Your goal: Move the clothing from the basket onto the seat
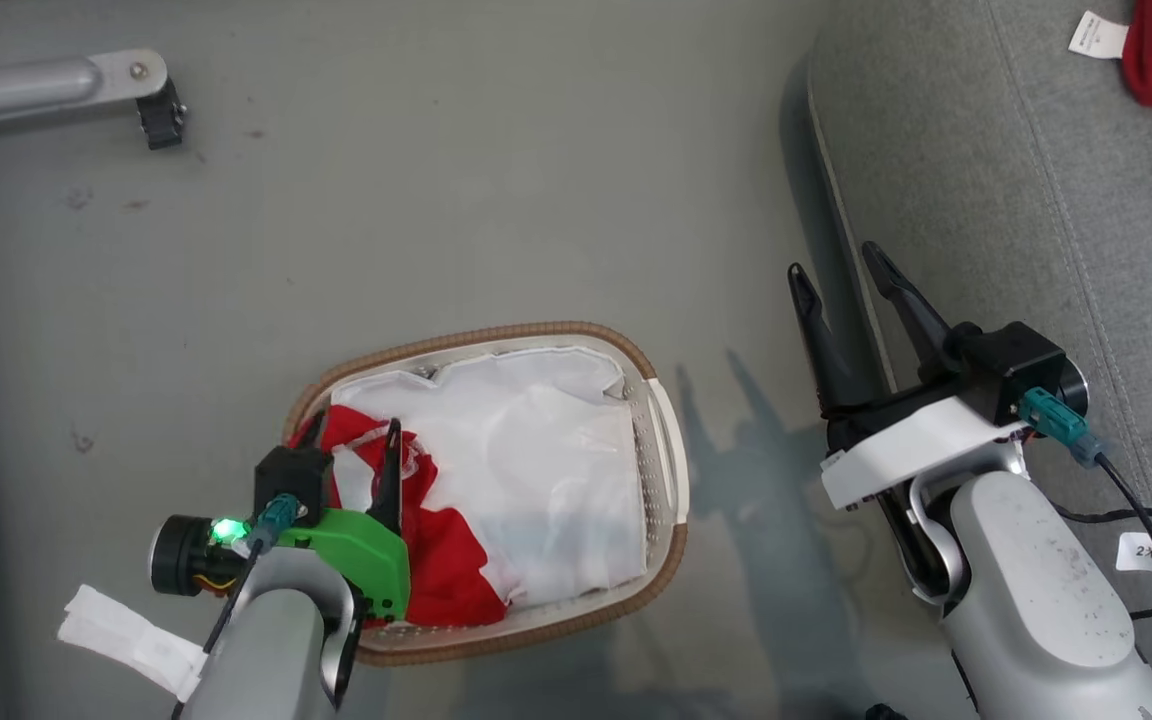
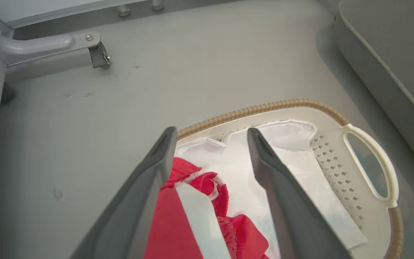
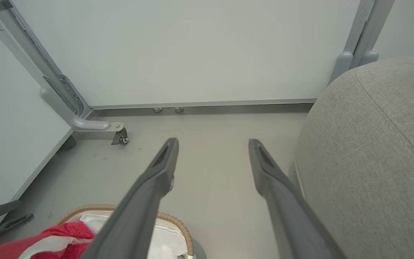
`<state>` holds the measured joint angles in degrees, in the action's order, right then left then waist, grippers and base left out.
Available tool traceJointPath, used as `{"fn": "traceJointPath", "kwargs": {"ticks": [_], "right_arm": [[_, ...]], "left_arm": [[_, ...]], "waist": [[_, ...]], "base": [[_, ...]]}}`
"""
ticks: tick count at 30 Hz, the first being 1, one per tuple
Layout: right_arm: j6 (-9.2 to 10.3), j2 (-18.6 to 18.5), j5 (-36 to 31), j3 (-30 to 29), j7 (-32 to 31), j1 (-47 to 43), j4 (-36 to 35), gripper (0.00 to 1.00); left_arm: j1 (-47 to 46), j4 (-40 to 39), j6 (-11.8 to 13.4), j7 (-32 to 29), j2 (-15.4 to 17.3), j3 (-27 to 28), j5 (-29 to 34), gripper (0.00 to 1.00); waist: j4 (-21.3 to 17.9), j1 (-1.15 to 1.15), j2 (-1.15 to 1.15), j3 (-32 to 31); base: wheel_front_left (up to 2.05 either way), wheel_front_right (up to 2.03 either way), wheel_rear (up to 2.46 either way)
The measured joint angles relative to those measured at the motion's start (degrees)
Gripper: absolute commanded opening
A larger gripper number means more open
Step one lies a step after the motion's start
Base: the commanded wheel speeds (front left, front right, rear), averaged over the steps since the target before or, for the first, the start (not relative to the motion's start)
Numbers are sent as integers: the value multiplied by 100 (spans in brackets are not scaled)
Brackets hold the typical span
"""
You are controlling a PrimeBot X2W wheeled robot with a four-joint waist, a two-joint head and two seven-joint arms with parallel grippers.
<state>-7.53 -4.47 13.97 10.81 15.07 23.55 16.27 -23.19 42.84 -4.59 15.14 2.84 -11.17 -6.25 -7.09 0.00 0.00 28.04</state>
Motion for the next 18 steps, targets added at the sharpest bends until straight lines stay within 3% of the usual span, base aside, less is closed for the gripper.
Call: {"fn": "traceJointPath", "kwargs": {"ticks": [7,18], "right_arm": [[0,47,1,148,0,59,18,100],[0,111,34,214,1,175,-23,100]], "left_arm": [[-628,1622,92,-1,96,-74,113,100],[-1444,2802,455,-365,248,-408,433,100]], "waist": [[-209,0,0,516],[-419,0,0,971]], "base": [[0,0,0],[0,0,0]]}}
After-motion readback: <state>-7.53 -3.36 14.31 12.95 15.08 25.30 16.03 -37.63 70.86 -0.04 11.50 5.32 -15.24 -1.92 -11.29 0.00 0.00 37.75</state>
